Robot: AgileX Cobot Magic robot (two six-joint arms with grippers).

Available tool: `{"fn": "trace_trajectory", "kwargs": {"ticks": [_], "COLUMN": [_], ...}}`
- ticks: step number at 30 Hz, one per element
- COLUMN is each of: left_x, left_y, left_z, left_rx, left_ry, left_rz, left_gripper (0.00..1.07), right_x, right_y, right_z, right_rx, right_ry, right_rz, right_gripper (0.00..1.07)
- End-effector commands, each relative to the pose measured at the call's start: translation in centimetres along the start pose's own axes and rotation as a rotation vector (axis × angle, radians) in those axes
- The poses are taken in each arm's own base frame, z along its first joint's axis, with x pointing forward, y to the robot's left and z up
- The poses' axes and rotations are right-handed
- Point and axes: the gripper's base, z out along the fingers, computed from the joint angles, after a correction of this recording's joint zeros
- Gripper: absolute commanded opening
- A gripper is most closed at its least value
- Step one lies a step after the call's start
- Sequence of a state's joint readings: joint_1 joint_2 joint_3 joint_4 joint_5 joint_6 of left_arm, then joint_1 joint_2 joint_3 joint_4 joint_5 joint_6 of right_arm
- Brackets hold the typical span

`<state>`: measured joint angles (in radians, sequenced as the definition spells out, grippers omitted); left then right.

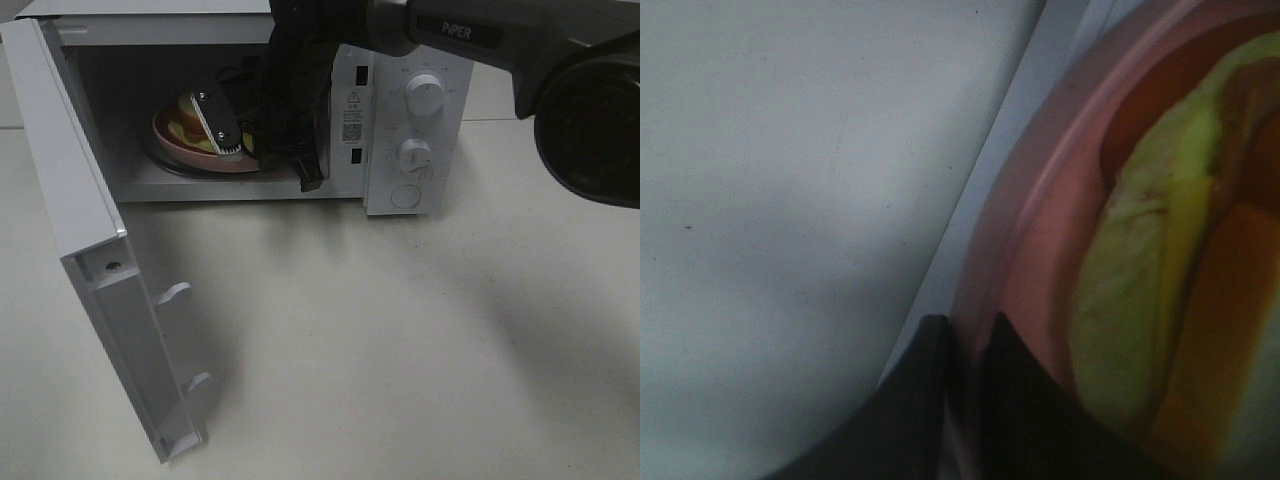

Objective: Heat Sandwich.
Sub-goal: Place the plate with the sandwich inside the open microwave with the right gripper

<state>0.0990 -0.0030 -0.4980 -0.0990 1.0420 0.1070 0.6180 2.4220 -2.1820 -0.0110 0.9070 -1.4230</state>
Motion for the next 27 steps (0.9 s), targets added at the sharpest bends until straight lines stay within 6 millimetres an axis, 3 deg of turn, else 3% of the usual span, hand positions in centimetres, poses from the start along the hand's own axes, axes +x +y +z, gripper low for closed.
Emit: {"fn": "trace_trajectory", "kwargs": {"ticks": [1,2,4,7,12,17,27], "left_x": [0.2,0.2,0.2,0.2,0.2,0.2,0.2], "left_y": [-0.1,-0.1,-0.1,-0.1,-0.1,-0.1,-0.1], "left_z": [-0.3,-0.3,-0.3,-0.3,-0.3,-0.3,-0.3], "left_rx": [0.002,0.002,0.002,0.002,0.002,0.002,0.002], "left_ry": [-0.029,-0.029,-0.029,-0.029,-0.029,-0.029,-0.029], "left_rz": [-0.005,-0.005,-0.005,-0.005,-0.005,-0.005,-0.005], "left_gripper": [0.98,0.98,0.98,0.98,0.98,0.98,0.98], "right_x": [0.1,0.1,0.1,0.1,0.0,-0.2,0.0], "right_y": [-0.6,-0.6,-0.6,-0.4,-0.5,-0.4,0.5], "right_z": [-0.4,-0.4,-0.4,-0.3,-0.5,-0.9,-0.7], "right_rx": [0.044,0.044,0.044,0.040,0.039,0.043,0.049], "right_ry": [-0.003,-0.003,-0.004,-0.004,-0.017,-0.033,-0.035], "right_rz": [-0.005,0.016,0.030,0.094,0.141,0.150,0.169], "right_gripper": [0.17,0.24,0.28,0.47,0.62,0.71,0.73]}}
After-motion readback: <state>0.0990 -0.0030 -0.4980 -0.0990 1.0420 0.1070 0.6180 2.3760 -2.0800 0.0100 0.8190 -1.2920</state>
